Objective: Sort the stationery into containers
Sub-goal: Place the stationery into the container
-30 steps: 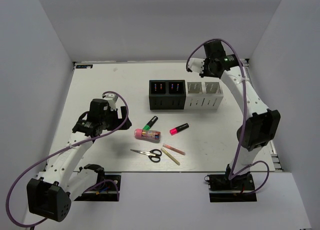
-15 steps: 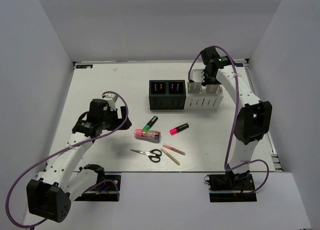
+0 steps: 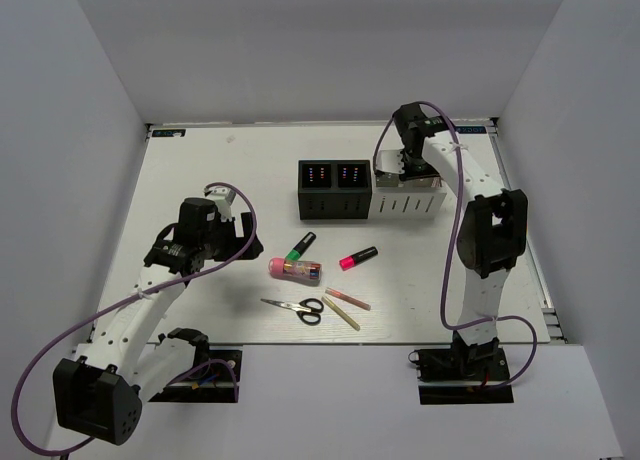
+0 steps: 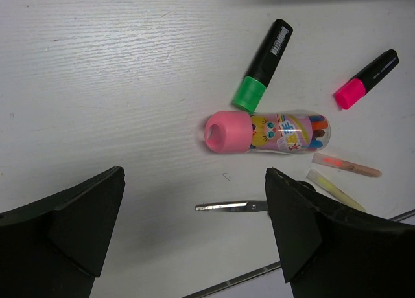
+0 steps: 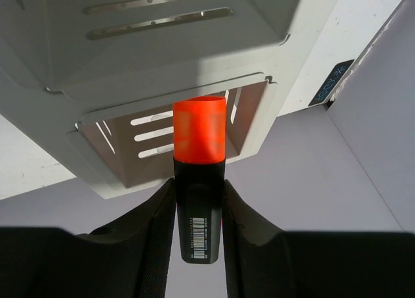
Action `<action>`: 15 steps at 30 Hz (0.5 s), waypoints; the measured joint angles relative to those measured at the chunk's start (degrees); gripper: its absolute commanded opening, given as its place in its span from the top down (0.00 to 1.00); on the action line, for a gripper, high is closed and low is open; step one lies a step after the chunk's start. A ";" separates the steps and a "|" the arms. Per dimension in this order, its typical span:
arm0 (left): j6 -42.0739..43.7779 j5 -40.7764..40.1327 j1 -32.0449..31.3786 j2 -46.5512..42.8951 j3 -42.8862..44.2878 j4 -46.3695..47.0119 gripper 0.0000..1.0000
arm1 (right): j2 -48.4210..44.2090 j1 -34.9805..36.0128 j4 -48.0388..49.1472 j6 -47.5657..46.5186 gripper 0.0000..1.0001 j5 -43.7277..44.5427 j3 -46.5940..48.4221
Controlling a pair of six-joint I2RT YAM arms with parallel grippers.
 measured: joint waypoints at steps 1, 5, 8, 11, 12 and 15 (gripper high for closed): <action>0.02 0.00 0.00 0.00 0.00 0.00 0.00 | 0.00 0.00 -0.02 0.00 0.60 -0.13 0.04; 0.02 0.02 0.00 0.00 0.00 0.02 0.00 | 0.00 -0.02 0.02 -0.09 0.36 -1.09 0.09; 0.00 0.02 0.00 0.00 0.00 0.00 0.00 | 0.00 0.00 -0.02 -0.15 0.36 -1.55 0.33; 0.02 0.02 0.00 0.00 0.00 0.00 0.00 | 0.00 0.00 -0.13 -0.11 0.42 -1.86 1.16; 0.02 0.02 0.00 0.00 0.00 0.00 0.00 | 0.00 0.00 -0.17 -0.04 0.44 -1.95 1.55; 0.02 0.04 0.00 0.00 0.00 0.00 0.00 | -0.09 0.00 -0.50 0.59 0.86 -2.38 3.45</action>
